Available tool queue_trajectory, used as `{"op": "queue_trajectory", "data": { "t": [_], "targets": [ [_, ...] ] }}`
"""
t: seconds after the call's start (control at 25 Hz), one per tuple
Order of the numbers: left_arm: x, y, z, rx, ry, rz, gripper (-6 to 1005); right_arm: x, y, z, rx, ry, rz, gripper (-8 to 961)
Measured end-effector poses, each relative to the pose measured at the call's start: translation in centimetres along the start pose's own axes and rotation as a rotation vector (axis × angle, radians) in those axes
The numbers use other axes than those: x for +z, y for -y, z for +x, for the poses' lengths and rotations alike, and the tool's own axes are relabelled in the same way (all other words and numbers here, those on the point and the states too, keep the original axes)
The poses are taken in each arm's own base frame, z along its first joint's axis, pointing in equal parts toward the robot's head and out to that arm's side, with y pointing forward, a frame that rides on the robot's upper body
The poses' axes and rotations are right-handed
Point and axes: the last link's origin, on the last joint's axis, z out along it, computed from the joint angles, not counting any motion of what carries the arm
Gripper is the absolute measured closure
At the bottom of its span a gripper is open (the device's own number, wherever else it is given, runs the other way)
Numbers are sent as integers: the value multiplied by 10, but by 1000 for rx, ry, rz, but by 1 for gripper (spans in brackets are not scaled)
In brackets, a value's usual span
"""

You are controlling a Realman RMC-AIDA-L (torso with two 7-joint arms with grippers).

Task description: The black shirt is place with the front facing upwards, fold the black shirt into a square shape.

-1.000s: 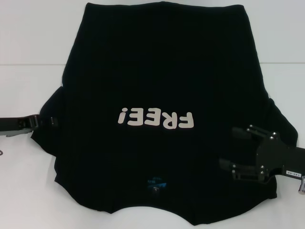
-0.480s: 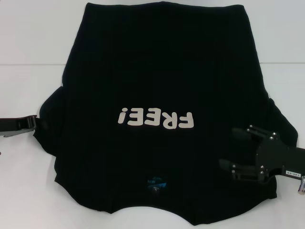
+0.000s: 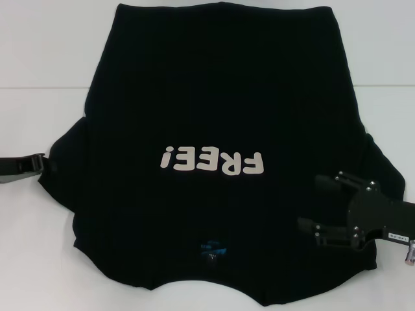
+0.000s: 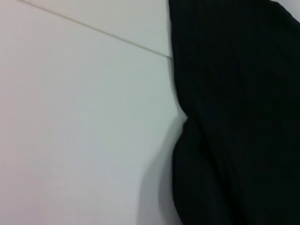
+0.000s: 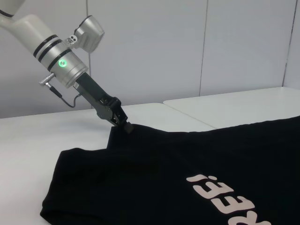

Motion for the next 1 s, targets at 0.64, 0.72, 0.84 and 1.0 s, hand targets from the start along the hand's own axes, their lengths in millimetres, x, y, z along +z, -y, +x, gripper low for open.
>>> {"op": "queue_trajectory", "data": {
  "t": [0.64, 0.72, 0.84, 1.0],
  "targets": [
    [-30, 35, 14, -41, -79, 100, 996, -1, 1, -2, -2, 10, 2, 11],
    [-31, 35, 15, -44, -81, 99, 996, -1, 1, -2, -3, 10, 2, 11],
    [-33, 36, 17, -44, -86, 102, 996, -1, 1, -2, -4, 10, 2, 11],
    [-37, 35, 23, -42, -100, 104, 996, -1, 1, -2, -4, 9, 2, 11]
  ]
}}
